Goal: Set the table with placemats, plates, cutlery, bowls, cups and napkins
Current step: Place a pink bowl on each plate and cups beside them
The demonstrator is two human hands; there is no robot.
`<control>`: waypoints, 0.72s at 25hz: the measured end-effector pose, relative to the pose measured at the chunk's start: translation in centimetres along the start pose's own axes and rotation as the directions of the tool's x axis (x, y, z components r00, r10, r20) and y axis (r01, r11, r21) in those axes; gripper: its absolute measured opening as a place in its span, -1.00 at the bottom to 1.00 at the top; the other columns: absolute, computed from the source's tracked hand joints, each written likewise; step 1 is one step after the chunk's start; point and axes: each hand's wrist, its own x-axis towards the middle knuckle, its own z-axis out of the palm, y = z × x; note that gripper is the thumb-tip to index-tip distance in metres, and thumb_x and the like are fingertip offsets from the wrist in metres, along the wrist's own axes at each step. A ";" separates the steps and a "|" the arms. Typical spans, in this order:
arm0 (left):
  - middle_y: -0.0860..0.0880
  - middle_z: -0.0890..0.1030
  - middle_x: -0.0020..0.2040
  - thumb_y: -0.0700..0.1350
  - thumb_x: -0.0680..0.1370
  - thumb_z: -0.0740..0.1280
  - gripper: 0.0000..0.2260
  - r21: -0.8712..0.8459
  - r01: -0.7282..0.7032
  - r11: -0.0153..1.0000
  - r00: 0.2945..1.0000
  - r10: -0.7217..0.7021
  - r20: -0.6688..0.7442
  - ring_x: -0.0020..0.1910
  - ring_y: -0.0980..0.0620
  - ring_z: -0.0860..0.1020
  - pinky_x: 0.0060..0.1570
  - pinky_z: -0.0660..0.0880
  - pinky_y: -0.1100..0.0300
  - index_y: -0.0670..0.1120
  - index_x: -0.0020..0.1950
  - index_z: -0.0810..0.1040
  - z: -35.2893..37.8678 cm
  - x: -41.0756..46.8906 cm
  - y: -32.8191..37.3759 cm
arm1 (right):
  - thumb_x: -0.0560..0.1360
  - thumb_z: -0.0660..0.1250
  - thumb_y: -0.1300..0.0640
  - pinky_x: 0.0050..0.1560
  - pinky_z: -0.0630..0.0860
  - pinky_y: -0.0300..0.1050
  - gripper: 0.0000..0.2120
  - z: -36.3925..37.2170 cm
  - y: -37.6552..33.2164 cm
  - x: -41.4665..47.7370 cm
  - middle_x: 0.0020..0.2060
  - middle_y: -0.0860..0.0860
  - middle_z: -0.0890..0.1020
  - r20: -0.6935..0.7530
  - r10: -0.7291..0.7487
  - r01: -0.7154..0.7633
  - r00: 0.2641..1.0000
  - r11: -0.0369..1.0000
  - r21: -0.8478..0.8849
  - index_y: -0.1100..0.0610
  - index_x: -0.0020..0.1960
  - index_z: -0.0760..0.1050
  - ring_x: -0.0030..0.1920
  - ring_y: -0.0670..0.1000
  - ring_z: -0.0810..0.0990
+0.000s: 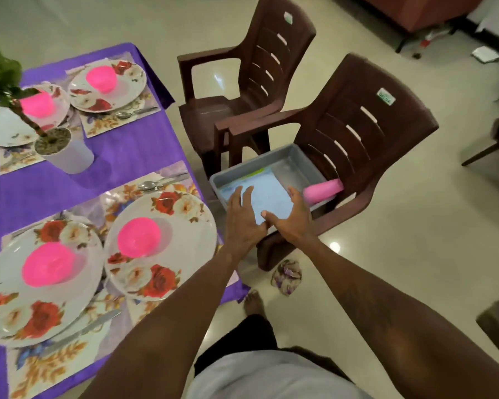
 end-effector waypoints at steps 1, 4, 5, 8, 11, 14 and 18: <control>-0.17 0.24 0.61 0.19 0.45 0.43 -0.19 -0.016 0.029 0.999 0.998 -0.028 0.050 0.58 -0.20 0.21 0.52 0.27 -0.16 -0.08 0.61 0.23 1.2 0.8 0.5 | 0.34 0.59 -0.28 0.42 0.41 0.05 -0.04 -0.9 0.8 1.0 0.47 0.03 0.44 0.007 0.036 -0.036 0.999 0.999 -0.006 0.04 0.56 0.25 0.44 0.06 0.42; -0.13 0.20 0.63 0.20 0.46 0.50 -0.14 -0.066 0.147 0.987 0.979 -0.135 0.155 0.60 -0.16 0.16 0.52 0.23 -0.10 -0.04 0.63 0.17 3.7 3.6 2.8 | 0.38 0.56 -0.26 0.35 0.37 -0.02 -0.09 -3.2 2.7 4.6 0.47 0.05 0.42 0.045 0.091 -0.089 0.995 0.995 -0.046 0.04 0.56 0.25 0.44 0.10 0.39; -0.13 0.22 0.62 0.19 0.45 0.52 -0.12 -0.072 0.192 0.979 0.969 -0.177 0.171 0.59 -0.15 0.19 0.51 0.25 -0.08 -0.04 0.63 0.17 4.4 4.8 3.2 | 0.39 0.55 -0.27 0.38 0.39 0.04 -0.09 -3.7 3.5 6.1 0.48 0.07 0.41 0.073 0.106 -0.101 0.992 0.993 -0.066 0.04 0.57 0.25 0.46 0.12 0.38; -0.14 0.31 0.58 0.15 0.42 0.57 -0.08 -0.075 0.353 0.933 0.902 -0.318 0.292 0.54 -0.16 0.29 0.45 0.28 0.02 -0.08 0.63 0.17 7.3 7.3 4.7 | 0.42 0.54 -0.20 0.41 0.40 0.17 -0.15 -4.6 6.2 9.9 0.49 0.10 0.40 0.147 0.139 -0.114 0.979 0.979 -0.167 0.05 0.57 0.26 0.47 0.15 0.37; -0.16 0.42 0.51 0.18 0.41 0.58 -0.09 -0.091 0.524 0.847 0.804 -0.455 0.384 0.47 -0.19 0.40 0.39 0.37 0.03 -0.07 0.61 0.20 11.5 10.8 4.9 | 0.43 0.55 -0.08 0.35 0.43 0.14 -0.25 -4.7 10.1 14.9 0.40 0.16 0.50 0.209 0.131 -0.061 0.969 0.948 -0.311 0.14 0.50 0.36 0.40 0.21 0.44; -0.14 0.49 0.47 0.17 0.44 0.56 -0.18 -0.158 0.680 0.716 0.708 -0.584 0.398 0.43 -0.15 0.46 0.39 0.41 0.06 -0.04 0.57 0.27 17.1 13.7 5.2 | 0.41 0.57 0.00 0.30 0.48 0.14 -0.35 -4.0 15.3 20.4 0.30 0.17 0.56 0.305 0.082 0.069 0.949 0.888 -0.454 0.18 0.40 0.44 0.32 0.23 0.50; -0.10 0.53 0.41 0.17 0.43 0.57 -0.24 -0.209 0.795 0.569 0.595 -0.668 0.447 0.37 -0.09 0.51 0.31 0.45 0.14 -0.01 0.53 0.33 24.3 16.1 4.9 | 0.34 0.55 0.10 0.33 0.45 0.13 -0.34 -2.7 22.6 26.1 0.30 0.19 0.53 0.417 0.059 0.237 0.907 0.747 -0.622 0.17 0.39 0.44 0.30 0.25 0.50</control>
